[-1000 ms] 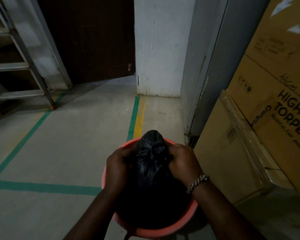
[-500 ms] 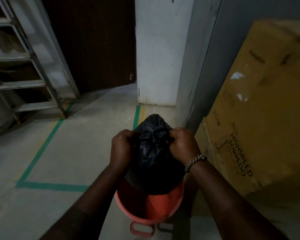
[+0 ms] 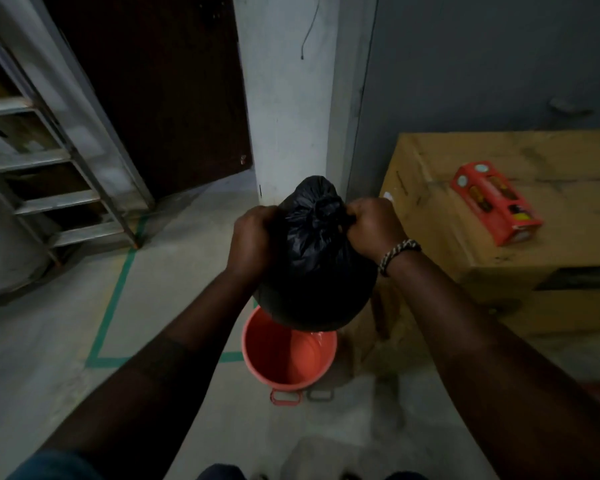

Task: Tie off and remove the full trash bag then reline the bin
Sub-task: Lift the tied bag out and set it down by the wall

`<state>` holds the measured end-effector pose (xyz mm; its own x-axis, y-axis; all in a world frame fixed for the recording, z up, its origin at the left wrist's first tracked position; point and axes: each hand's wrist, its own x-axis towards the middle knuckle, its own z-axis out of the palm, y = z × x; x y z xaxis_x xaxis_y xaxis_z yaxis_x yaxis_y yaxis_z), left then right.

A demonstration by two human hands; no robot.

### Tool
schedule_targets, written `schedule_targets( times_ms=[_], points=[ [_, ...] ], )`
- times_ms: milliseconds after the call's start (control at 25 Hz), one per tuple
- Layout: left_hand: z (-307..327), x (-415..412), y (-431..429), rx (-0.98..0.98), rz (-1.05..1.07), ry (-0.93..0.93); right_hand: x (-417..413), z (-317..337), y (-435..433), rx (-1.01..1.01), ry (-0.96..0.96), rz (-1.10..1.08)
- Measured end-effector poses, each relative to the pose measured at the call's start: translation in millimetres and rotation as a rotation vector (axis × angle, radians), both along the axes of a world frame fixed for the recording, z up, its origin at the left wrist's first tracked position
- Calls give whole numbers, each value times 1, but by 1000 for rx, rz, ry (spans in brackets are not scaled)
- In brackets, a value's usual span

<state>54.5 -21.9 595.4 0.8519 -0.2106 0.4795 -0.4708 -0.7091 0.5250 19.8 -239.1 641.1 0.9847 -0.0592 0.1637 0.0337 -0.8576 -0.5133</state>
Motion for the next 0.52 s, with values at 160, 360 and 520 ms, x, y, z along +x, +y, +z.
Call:
schedule_targets(
  times_ms=[160, 360, 520],
  points=[
    [78, -18, -6, -45, -76, -12, -23, 80, -15, -59, -46, -50],
    [145, -23, -3, 4, -120, -10, -42, 149, -22, -248, -158, -61],
    [181, -26, -8, -21, -175, -17, -60, 184, -31, -176, -127, -159]
  ],
)
